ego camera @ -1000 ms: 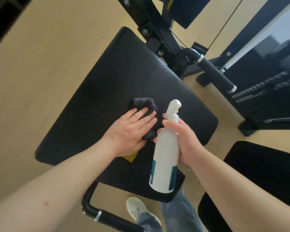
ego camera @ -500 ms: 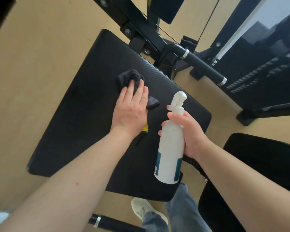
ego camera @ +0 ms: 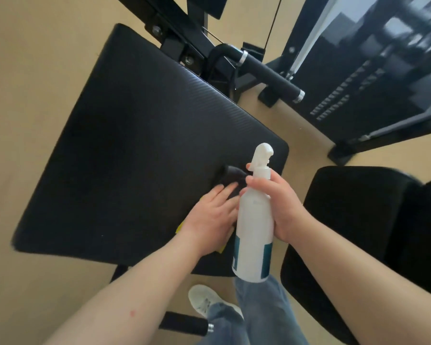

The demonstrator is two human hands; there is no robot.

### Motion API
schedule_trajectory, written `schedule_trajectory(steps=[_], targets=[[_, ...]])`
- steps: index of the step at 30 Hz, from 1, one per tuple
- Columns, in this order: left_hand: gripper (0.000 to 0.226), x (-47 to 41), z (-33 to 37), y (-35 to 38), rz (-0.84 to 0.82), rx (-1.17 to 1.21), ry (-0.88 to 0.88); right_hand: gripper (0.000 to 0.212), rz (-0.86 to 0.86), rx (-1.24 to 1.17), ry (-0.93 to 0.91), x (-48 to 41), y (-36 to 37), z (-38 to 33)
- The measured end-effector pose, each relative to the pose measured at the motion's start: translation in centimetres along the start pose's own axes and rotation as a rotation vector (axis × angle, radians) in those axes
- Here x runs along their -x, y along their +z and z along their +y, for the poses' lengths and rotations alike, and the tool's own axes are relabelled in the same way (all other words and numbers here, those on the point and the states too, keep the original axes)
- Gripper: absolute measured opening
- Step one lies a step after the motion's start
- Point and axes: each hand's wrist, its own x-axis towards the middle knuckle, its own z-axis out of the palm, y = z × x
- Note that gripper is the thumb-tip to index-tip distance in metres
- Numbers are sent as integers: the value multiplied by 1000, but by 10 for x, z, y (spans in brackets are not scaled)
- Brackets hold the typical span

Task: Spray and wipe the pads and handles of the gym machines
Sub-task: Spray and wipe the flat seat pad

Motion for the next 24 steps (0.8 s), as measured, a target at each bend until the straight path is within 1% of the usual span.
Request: schedule_trajectory(steps=[2,4,8,10,13,16,18,20,22,23,24], targets=[[70,22,7,5,-58,16,23,30,11,19,0,8,1,6],[71,46,13,8,-98,28,4,31,20,33,-4,16,4,13],[73,84,12,4,-127,30,-159,35,15,80,-37,34,19,24],[71,94,5,-1,-130,23,-270,34,7,70,-75,46,29,31],[70,113,-16,-7,-67,-28,-491,32,-66,57,-70,65,48,40],[71,140,-47,-19,7,-39,-636,34,-99,56,-7,79,60,57],[71,162,-76,-28,61,-22,-752,35,-118,105,15,86,68,67],[71,183,-111,-37,134,13,-880,36,-135,178,19,92,73,78],[67,203,-143,-43,195,100,-1022,37,-138,240,33,95,75,89],[67,209,-152,-44,226,153,-1076,36,-145,263,49,97,75,94],[68,212,-155,-44,264,184,-1095,34,-160,273,64,98,74,99]])
